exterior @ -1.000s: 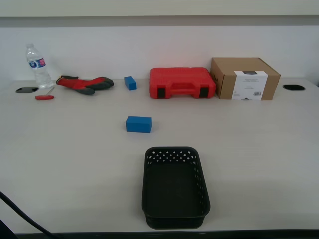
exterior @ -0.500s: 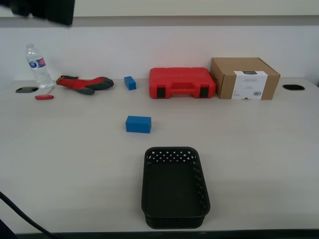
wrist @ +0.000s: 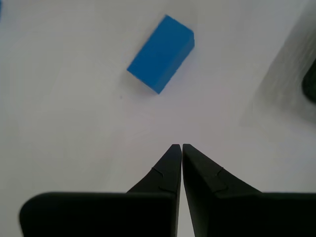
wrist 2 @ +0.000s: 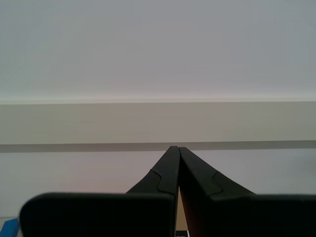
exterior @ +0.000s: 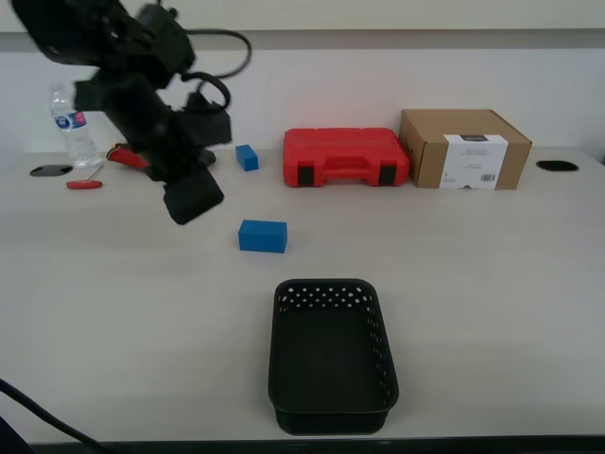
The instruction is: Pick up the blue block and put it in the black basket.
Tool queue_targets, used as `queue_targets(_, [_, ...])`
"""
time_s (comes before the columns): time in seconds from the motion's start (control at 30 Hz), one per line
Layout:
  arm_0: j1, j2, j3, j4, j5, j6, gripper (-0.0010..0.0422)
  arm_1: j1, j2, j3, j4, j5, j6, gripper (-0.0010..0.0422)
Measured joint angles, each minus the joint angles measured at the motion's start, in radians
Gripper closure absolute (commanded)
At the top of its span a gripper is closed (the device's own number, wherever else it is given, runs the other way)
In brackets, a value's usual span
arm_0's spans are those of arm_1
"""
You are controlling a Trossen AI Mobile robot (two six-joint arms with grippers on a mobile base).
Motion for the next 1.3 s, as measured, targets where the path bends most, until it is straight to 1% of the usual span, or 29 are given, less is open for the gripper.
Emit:
queue_targets(0.07, [0.000,0.000,0.000,0.000,0.000,0.000,0.0413,-0.040,0.066,0.055,-0.005,-0.043,0.030,0.0413])
queue_targets(0.2, [-0.001,0.000,0.000,0.000,0.000,0.000,0.0413,-0.077,0.182,0.187,-0.075,-0.045,0.039,0.0410])
queue_targets(0.27, [0.000,0.000,0.000,0.000,0.000,0.000,0.0413,-0.086,0.227,0.258,-0.146,-0.045,0.039,0.0399])
queue_targets(0.33, [0.000,0.000,0.000,0.000,0.000,0.000,0.0413,-0.092,0.267,0.329,-0.225,-0.045,0.042,0.0375])
queue_targets(0.4, [-0.001,0.000,0.000,0.000,0.000,0.000,0.0413,-0.096,0.297,0.391,-0.292,-0.046,0.055,0.0340])
queue_targets(0.47, [-0.001,0.000,0.000,0.000,0.000,0.000,0.0413,-0.100,0.329,0.447,-0.343,-0.046,0.064,0.0293])
queue_targets(0.67, [-0.001,0.000,0.000,0.000,0.000,0.000,0.0413,-0.118,0.436,0.586,-0.432,-0.043,0.065,0.0097])
queue_targets(0.7, [0.000,0.000,0.000,0.000,0.000,0.000,0.0413,-0.125,0.456,0.604,-0.446,-0.044,0.064,0.0072])
queue_targets(0.77, [-0.001,0.000,0.000,0.000,0.000,0.000,0.0413,-0.142,0.498,0.635,-0.457,-0.047,0.050,0.0048])
queue_targets(0.83, [0.000,0.000,0.000,0.000,0.000,0.000,0.0413,-0.161,0.535,0.661,-0.459,-0.051,0.042,0.0054])
queue_targets(0.87, [-0.001,0.000,0.000,-0.001,0.000,0.000,0.0413,-0.170,0.557,0.677,-0.460,-0.058,0.042,0.0066])
queue_targets(0.97, [0.000,0.000,0.000,-0.001,0.000,0.000,0.0413,-0.186,0.614,0.724,-0.459,-0.070,0.041,0.0120])
queue_targets(1.07, [0.000,0.000,0.000,-0.001,0.000,0.000,0.0413,-0.189,0.663,0.764,-0.456,-0.087,0.039,0.0203])
queue_targets(1.13, [-0.001,0.000,0.000,-0.001,0.000,0.000,0.0413,-0.188,0.690,0.791,-0.450,-0.141,0.040,0.0267])
queue_targets(1.2, [0.000,0.000,0.000,-0.001,0.000,0.000,0.0413,-0.189,0.717,0.813,-0.446,-0.211,0.040,0.0349])
queue_targets(1.27, [0.000,0.000,0.000,0.000,0.000,0.000,0.0413,-0.188,0.731,0.828,-0.445,-0.229,0.040,0.0420])
queue_targets(1.3, [0.000,0.000,0.000,-0.001,0.000,0.000,0.0413,-0.187,0.733,0.828,-0.463,-0.219,0.040,0.0409])
